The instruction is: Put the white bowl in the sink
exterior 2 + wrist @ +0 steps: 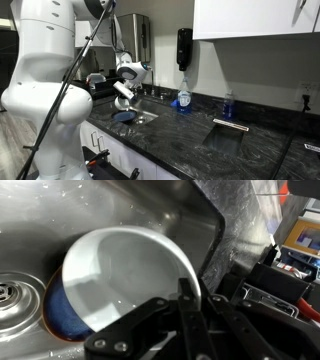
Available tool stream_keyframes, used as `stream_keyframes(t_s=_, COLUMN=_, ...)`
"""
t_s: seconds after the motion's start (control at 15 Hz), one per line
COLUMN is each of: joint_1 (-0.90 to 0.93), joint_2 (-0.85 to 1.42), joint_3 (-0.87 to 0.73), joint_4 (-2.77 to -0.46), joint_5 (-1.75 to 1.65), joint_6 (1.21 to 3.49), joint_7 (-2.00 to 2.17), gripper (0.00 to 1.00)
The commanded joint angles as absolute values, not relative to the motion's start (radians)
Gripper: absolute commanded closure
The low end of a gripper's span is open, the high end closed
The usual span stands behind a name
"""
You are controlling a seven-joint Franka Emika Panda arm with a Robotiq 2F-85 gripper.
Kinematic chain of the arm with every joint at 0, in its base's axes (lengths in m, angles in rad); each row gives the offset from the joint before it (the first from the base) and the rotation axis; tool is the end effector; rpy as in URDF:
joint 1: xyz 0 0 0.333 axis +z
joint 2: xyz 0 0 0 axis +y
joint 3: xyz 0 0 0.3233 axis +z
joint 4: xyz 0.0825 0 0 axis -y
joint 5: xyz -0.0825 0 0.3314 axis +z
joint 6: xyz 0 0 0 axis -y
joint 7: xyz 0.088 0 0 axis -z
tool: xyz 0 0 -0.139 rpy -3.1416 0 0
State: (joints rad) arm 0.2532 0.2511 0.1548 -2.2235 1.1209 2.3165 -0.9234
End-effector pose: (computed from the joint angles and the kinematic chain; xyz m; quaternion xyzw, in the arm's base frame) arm 0.4571 0.2386 0.2830 -0.8991 -0.2095 -0.0264 0.3836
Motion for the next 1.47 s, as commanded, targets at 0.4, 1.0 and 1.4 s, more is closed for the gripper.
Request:
stream_keyframes(t_s=0.4, joint_1=0.240, joint_2=0.426, joint_3=0.223, joint_4=-2.109, joint_5=1.115, joint_6=2.316, joint_7=-1.136, gripper=0.98)
stream_keyframes(t_s=1.0, joint_1=0.242, joint_2=0.512, joint_3=0.244, joint_4=-2.061, joint_5=0.920, joint_6=2.514, joint_7=-1.217, gripper=0.98)
stream_keyframes(t_s=1.4, joint_1=0.216, joint_2=0.640, joint_3=0.321, joint_4=-1.998, joint_5=0.930, joint_6=2.663, joint_7=-1.363, gripper=0.98)
